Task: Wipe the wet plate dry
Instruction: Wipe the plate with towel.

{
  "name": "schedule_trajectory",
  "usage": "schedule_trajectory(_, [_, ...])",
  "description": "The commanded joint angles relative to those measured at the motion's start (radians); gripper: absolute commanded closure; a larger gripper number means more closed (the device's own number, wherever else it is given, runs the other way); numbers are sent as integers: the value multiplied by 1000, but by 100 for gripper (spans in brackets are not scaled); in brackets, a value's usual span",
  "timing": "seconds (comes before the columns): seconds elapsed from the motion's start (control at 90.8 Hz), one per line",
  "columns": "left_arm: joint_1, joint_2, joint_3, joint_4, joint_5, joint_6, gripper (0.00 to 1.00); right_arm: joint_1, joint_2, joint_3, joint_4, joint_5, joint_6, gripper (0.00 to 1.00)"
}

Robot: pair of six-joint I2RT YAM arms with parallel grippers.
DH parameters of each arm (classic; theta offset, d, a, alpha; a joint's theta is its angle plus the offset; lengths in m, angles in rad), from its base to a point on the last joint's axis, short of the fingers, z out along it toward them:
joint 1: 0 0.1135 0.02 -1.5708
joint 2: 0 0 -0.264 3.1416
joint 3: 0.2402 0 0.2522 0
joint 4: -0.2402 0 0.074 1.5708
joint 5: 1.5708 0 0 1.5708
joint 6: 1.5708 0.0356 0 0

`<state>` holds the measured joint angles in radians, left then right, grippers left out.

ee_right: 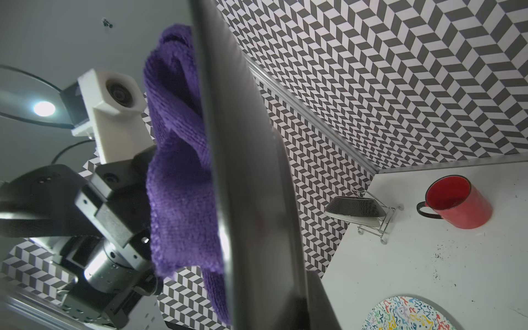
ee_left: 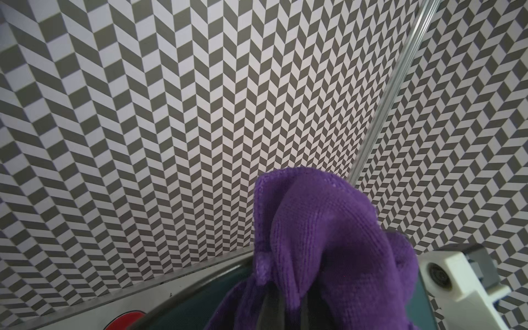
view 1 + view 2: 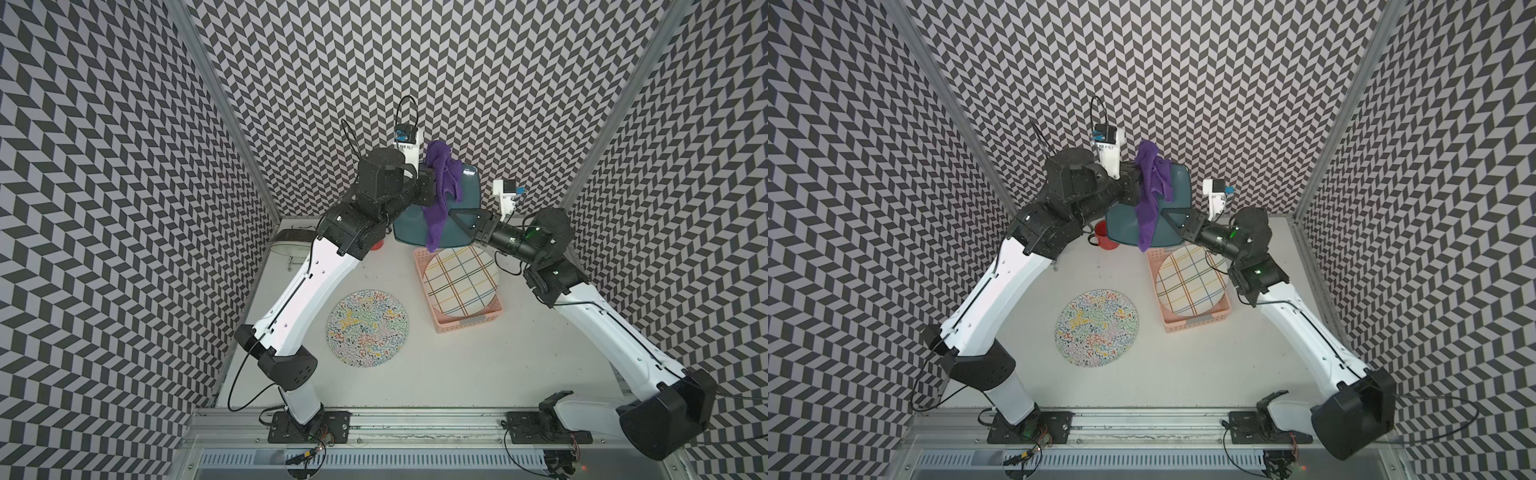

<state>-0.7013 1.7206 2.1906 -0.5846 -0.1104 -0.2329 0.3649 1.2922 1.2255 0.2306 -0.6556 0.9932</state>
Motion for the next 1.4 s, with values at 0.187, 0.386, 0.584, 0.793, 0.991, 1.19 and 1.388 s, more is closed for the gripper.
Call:
schedule_trajectory(0.187, [332, -314, -586, 725, 534, -664, 100, -204, -137, -65, 648, -17, 314, 100])
schedule_trajectory(0.386, [362, -260, -626, 1169, 775, -1015, 100, -180, -51, -100, 983, -71, 544, 100])
schedule_trajectory(0.584, [341, -193, -580, 1367, 815, -1174, 100, -103, -5, -91, 940, -101, 502, 100])
schedule_trajectory(0.793, [265, -174, -577, 1358, 814, -1169, 100, -13, 72, -6, 943, -125, 469, 100])
schedule_trajectory(0.991, [111, -146, -579, 1358, 801, -1142, 100, -26, 151, 146, 859, -98, 424, 100])
schedule_trajectory(1.19, [167, -179, -577, 1435, 761, -1217, 100, -98, 126, 94, 871, -67, 460, 100])
schedule_trajectory(1.388, [148, -145, -541, 1514, 762, -1292, 100, 64, 35, -1, 738, -84, 280, 100])
